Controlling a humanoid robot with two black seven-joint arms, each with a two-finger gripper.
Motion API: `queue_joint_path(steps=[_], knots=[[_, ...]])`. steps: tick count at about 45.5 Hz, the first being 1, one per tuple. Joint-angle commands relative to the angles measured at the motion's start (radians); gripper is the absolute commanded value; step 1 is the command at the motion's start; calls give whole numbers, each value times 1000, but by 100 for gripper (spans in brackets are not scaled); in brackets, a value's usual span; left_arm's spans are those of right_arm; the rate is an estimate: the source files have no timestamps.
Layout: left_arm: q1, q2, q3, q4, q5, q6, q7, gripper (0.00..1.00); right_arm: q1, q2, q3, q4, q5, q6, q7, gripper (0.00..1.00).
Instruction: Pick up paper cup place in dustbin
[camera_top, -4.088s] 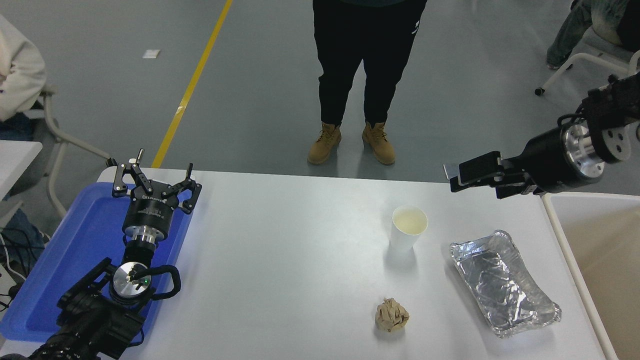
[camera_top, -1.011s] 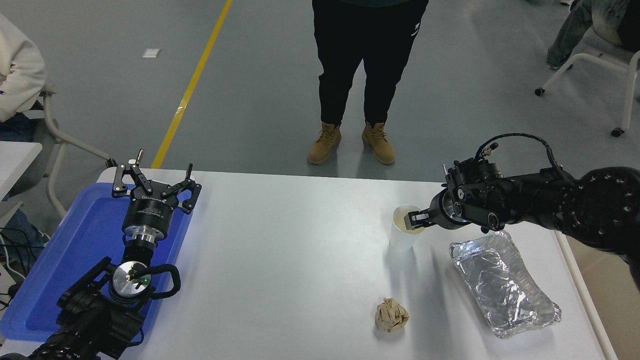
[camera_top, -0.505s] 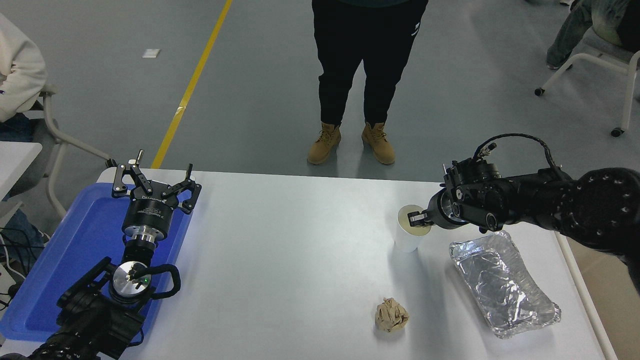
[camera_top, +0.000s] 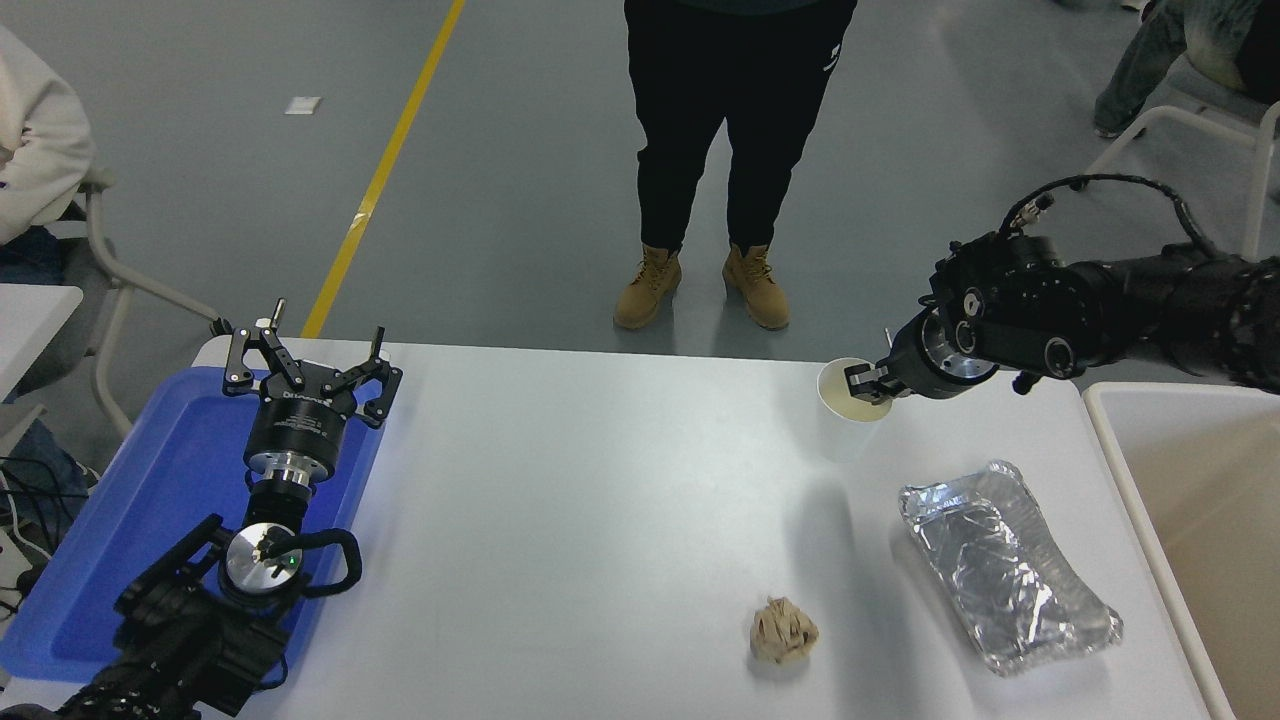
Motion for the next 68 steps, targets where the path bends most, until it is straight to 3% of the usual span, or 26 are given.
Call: queue_joint_path(steps=[1, 15, 33, 44, 59, 68], knots=[[1, 0, 0, 0, 1, 0, 0, 100, 264, -143, -12, 170, -26, 113, -22, 0], [1, 0, 0, 0, 1, 0, 0, 100, 529, -220, -90, 239, -26, 273, -45, 0], [1, 0, 0, 0, 1, 0, 0, 100, 645, -306, -198, 267, -33, 291, -45, 0], [1, 2, 0, 0, 1, 0, 0, 100, 609, -464, -198, 249, -203, 288, -43, 0], [1, 0, 0, 0, -1, 0, 0, 100, 387, -711, -110, -21, -290, 280, -22, 0], [0, 0, 0, 0, -1, 0, 0, 100, 177, -737, 29, -230, -292, 264, 18, 0]])
